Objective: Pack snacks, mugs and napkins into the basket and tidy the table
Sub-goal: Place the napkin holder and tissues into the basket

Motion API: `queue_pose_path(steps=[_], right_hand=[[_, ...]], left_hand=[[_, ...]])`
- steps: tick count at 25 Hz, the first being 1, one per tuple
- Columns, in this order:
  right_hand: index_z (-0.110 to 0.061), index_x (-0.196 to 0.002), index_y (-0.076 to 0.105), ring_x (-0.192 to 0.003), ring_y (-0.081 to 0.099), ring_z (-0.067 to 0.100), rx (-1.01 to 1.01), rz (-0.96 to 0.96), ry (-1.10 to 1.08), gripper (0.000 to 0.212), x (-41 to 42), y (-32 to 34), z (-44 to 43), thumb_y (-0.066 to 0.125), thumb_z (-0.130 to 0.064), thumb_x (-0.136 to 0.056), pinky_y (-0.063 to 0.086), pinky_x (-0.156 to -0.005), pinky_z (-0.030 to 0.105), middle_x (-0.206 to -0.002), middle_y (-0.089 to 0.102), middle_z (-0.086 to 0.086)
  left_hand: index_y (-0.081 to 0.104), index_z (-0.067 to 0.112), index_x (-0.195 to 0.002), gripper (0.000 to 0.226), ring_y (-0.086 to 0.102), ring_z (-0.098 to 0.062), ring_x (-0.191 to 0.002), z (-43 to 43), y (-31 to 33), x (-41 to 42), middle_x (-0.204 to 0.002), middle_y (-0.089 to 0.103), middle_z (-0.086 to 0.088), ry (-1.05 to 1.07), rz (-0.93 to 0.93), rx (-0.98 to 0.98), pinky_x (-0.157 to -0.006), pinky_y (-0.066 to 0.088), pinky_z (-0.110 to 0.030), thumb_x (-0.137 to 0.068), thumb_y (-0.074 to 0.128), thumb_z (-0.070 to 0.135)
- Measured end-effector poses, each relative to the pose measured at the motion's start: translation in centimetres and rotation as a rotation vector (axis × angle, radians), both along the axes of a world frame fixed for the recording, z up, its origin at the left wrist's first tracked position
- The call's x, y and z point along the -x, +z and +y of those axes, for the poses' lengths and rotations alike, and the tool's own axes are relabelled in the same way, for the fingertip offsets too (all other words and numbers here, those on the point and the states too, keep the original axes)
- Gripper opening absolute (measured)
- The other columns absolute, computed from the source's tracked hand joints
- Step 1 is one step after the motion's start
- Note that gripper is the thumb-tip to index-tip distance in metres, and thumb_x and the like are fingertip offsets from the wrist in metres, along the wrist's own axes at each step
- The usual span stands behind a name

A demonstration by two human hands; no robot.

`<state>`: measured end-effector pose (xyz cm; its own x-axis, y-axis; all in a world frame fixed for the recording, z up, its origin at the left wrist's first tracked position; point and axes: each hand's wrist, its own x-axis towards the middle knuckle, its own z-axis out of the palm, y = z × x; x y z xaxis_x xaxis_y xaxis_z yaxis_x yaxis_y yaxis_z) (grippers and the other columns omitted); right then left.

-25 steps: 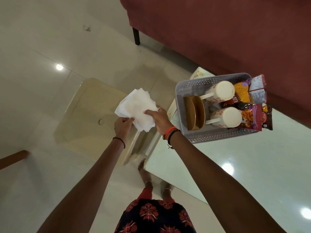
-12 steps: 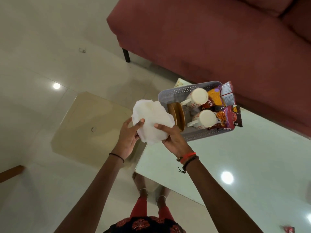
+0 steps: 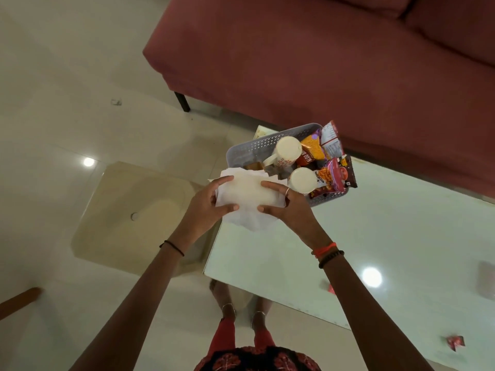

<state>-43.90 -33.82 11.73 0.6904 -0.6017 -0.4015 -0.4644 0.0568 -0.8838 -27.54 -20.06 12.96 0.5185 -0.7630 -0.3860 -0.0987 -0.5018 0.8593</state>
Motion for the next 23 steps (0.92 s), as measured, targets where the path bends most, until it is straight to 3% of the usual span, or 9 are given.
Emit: queue_pose_path(steps=[3,6,11,13,16,18,20,21,23], right_hand=[[-0.018,-0.119,0.063,-0.102,0.048,0.006,0.235,0.089,0.011,0.046,1.2,0.4,-0.4,0.077,-0.016,-0.075,0.035,-0.079,-0.006,-0.121,0.062,0.004],[-0.013,-0.118,0.064,-0.106,0.053,0.016,0.367,0.151,0.012,0.041,2.0,0.8,-0.3,0.073,-0.017,-0.079,0.034,-0.087,0.009,-0.120,0.060,0.010],[-0.008,-0.105,0.068,-0.104,0.059,0.023,0.597,0.303,-0.030,0.030,3.1,0.5,0.5,0.073,-0.023,-0.079,0.053,-0.084,0.030,-0.112,0.060,0.009],[-0.008,-0.099,0.071,-0.105,0.056,0.024,0.689,0.333,-0.085,0.029,3.3,0.4,0.8,0.078,-0.022,-0.074,0.055,-0.083,0.034,-0.110,0.059,0.011],[-0.010,-0.092,0.073,-0.112,0.053,0.027,0.743,0.324,-0.112,0.027,3.4,0.2,0.8,0.083,-0.019,-0.068,0.053,-0.090,0.038,-0.117,0.060,0.013],[-0.008,-0.091,0.072,-0.120,0.050,0.026,0.708,0.276,-0.086,0.025,3.6,0.0,0.3,0.081,-0.018,-0.070,0.047,-0.097,0.036,-0.126,0.058,0.012],[-0.004,-0.088,0.067,-0.115,0.051,0.013,0.577,0.155,-0.060,0.025,4.0,-0.2,-0.2,0.080,-0.015,-0.070,0.044,-0.095,0.027,-0.123,0.059,0.005],[-0.005,-0.088,0.065,-0.103,0.054,0.001,0.433,0.118,-0.065,0.024,4.2,-0.1,-0.5,0.079,-0.014,-0.071,0.044,-0.088,0.021,-0.114,0.062,-0.004],[-0.013,-0.086,0.060,-0.077,0.058,-0.007,0.085,0.104,-0.089,0.019,4.3,0.4,-0.7,0.075,-0.020,-0.075,0.046,-0.067,0.010,-0.088,0.062,-0.019]], left_hand=[[0.058,0.023,-0.122,0.051,0.055,-0.021,-0.070,-0.8,-0.1,1.1,-0.082,0.060,-0.010,-0.090,-0.291,-0.079,-0.067,0.040,-0.006,-0.074,0.075,0.019],[0.060,0.014,-0.121,0.045,0.050,-0.005,-0.066,-1.4,-0.4,1.9,-0.092,0.062,-0.002,-0.163,-0.431,-0.031,-0.068,0.035,0.001,-0.078,0.071,0.016],[0.057,0.008,-0.125,0.041,0.056,-0.020,-0.087,-3.2,-0.8,2.4,-0.108,0.064,-0.014,-0.261,-0.569,-0.034,-0.083,0.042,-0.020,-0.085,0.063,0.014],[0.058,0.009,-0.124,0.039,0.059,-0.025,-0.098,-3.8,-0.9,2.3,-0.111,0.063,-0.014,-0.284,-0.592,-0.034,-0.084,0.040,-0.022,-0.086,0.062,0.013],[0.063,0.008,-0.117,0.033,0.059,-0.026,-0.098,-4.1,-1.0,2.0,-0.108,0.064,-0.014,-0.343,-0.635,-0.049,-0.082,0.043,-0.024,-0.084,0.064,0.012],[0.068,0.008,-0.106,0.026,0.055,-0.021,-0.093,-4.0,-0.9,1.7,-0.102,0.062,-0.010,-0.342,-0.645,-0.048,-0.078,0.043,-0.023,-0.081,0.068,0.014],[0.069,0.011,-0.094,0.021,0.048,-0.013,-0.097,-3.8,-1.0,1.2,-0.105,0.058,-0.002,-0.306,-0.658,-0.028,-0.082,0.041,-0.025,-0.076,0.073,0.020],[0.068,0.012,-0.091,0.020,0.046,-0.011,-0.103,-3.8,-1.2,0.9,-0.110,0.056,0.002,-0.282,-0.625,-0.011,-0.087,0.039,-0.025,-0.074,0.075,0.021],[0.064,0.020,-0.091,0.018,0.051,-0.003,-0.104,-3.9,-1.0,0.4,-0.115,0.057,0.011,-0.209,-0.359,-0.014,-0.086,0.039,-0.012,-0.076,0.073,0.023]])
